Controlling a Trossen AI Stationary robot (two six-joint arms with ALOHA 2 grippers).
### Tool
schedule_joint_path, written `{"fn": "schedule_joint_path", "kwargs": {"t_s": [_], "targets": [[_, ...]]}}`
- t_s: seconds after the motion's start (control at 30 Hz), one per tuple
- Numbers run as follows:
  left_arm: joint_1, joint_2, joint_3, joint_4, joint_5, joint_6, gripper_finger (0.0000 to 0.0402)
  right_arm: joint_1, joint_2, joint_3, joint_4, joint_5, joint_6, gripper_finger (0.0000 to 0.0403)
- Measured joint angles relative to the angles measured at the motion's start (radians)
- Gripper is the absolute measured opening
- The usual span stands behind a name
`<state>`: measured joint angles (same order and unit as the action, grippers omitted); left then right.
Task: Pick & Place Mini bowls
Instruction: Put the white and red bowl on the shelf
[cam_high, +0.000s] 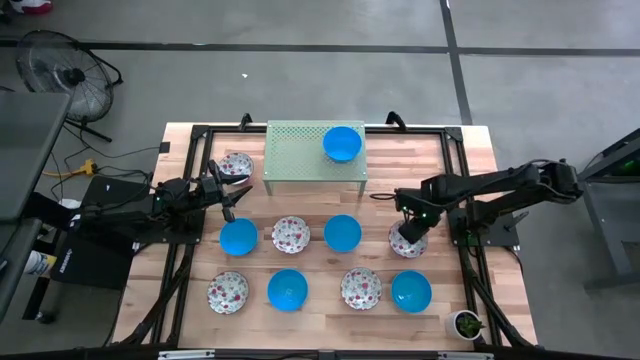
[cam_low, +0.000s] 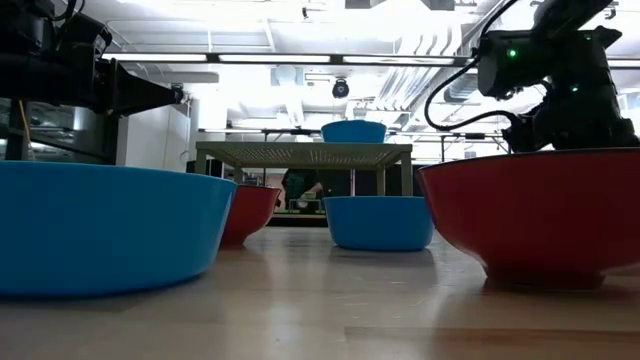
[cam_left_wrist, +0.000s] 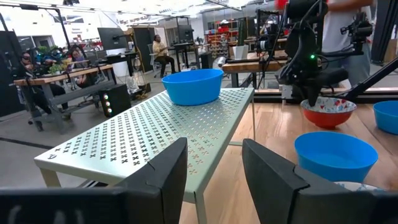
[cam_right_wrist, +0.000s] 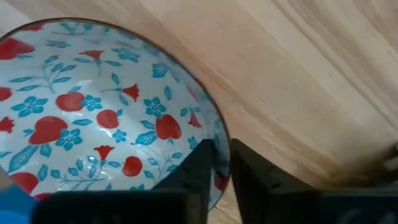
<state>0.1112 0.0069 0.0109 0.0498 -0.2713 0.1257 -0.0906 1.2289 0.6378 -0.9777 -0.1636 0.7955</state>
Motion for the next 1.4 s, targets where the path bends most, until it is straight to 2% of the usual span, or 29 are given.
{"fn": "schedule_joint_path", "kwargs": {"t_s": [0.1,0.37,0.53,0.63,0.93,1.2,1.4], "targets": [[0.000,0.000,0.000,0.000,0.000,0.000,0.0149,-0.001,-0.003,0.006,0.005,-0.021,-0.046,0.0010],[0.000,0.000,0.000,0.000,0.000,0.000,0.0149,0.000,-0.001,0.016,0.013,-0.044,-0.144,0.0005],[0.000,0.000,0.000,0.000,0.000,0.000,0.0149,0.002,0.001,0.068,0.003,0.007,-0.224,0.0001],[0.000,0.000,0.000,0.000,-0.001,0.000,0.0149,0.002,0.000,0.118,-0.017,0.056,-0.271,0.0001],[0.000,0.000,0.000,0.000,-0.001,0.000,0.0149,0.008,0.000,0.330,-0.075,0.104,-0.349,0.0000],[0.000,0.000,0.000,0.000,-0.002,0.000,0.0149,0.008,-0.001,0.532,-0.183,0.126,-0.350,0.0000],[0.000,0.000,0.000,0.000,-0.010,0.000,0.0149,0.008,-0.001,0.617,-0.185,0.163,-0.311,0.0000]]}}
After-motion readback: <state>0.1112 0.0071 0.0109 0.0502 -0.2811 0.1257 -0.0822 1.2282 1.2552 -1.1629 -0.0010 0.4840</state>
